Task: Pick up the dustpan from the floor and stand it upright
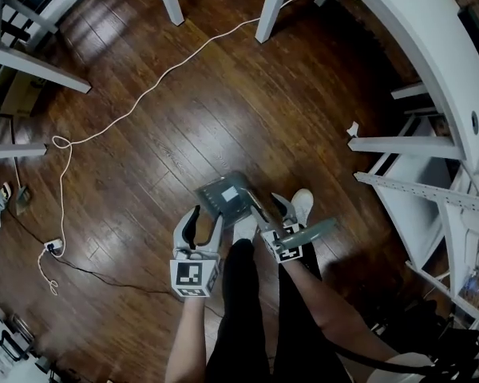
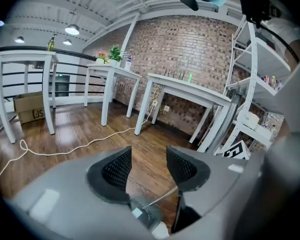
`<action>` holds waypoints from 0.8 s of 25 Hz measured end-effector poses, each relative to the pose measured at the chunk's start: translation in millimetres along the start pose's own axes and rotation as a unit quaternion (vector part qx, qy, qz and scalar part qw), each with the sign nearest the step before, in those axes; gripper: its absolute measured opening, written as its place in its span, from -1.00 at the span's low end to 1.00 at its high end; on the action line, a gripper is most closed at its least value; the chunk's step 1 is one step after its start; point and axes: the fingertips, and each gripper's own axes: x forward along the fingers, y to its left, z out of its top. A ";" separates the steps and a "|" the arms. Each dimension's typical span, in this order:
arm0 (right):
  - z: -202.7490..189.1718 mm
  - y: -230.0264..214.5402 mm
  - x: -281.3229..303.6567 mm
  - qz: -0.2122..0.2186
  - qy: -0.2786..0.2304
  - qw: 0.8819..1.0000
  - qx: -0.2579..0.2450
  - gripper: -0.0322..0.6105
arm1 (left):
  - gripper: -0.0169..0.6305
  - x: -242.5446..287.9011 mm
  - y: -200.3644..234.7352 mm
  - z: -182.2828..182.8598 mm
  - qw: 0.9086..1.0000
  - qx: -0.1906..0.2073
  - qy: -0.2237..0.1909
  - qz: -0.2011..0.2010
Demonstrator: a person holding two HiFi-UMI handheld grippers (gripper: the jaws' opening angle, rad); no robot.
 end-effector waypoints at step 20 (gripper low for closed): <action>85.5 84.4 -335.8 -0.014 -0.090 0.996 -0.002 -0.03 | -0.20 -216.5 -129.2 73.8 0.995 0.044 -0.085 -0.027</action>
